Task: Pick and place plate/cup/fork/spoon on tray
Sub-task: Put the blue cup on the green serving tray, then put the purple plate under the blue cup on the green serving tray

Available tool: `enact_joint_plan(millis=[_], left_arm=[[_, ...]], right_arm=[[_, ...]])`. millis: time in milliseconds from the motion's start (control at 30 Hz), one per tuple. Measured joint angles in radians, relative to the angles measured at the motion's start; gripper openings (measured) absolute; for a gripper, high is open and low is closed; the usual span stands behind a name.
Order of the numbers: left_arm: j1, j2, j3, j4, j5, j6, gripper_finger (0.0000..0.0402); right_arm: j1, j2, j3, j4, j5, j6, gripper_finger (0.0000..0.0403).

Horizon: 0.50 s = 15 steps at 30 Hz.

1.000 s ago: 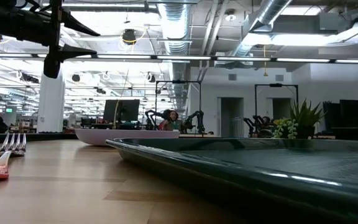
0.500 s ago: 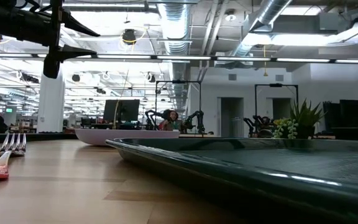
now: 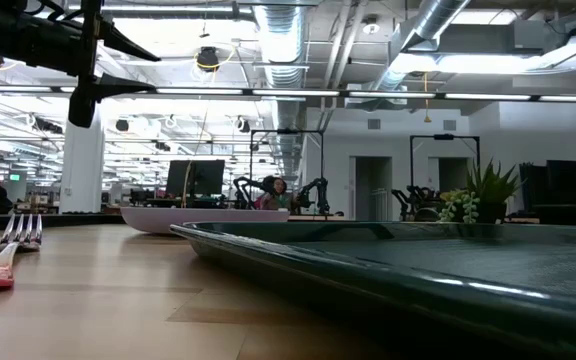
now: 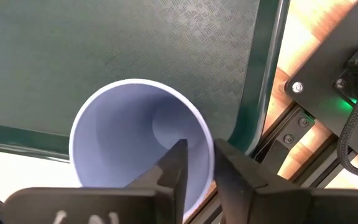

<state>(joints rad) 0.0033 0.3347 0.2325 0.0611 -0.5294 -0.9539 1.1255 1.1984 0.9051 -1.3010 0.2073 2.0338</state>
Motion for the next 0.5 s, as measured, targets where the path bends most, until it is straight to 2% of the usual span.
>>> enact_joint_plan(millis=[500], left_arm=[[0.000, 0.000, 0.000, -0.004, -0.006, 0.002, 0.0176]], right_arm=[[0.000, -0.006, 0.000, 0.004, -0.023, 0.000, 0.0209]])
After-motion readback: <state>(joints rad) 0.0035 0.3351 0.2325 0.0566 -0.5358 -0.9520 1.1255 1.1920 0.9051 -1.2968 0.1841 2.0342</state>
